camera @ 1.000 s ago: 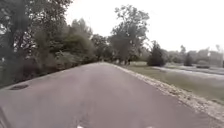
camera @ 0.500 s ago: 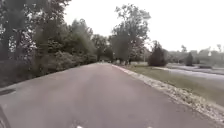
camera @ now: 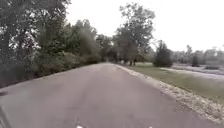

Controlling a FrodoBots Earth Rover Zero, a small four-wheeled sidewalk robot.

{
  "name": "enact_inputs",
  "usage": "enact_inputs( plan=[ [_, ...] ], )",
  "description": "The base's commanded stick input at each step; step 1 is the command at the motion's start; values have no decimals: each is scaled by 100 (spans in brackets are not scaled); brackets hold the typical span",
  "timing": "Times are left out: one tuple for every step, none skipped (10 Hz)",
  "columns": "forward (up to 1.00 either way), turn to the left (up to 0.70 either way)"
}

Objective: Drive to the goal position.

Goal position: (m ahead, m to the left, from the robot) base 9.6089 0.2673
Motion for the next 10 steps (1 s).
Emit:
enact_inputs(
  plan=[
    [100,-1],
    [100,-4],
    [100,-4],
    [100,-5],
    [100,-5],
    [100,-7],
    [100,-9],
    [100,-10],
    [100,-10],
    [100,-10]
  ],
)
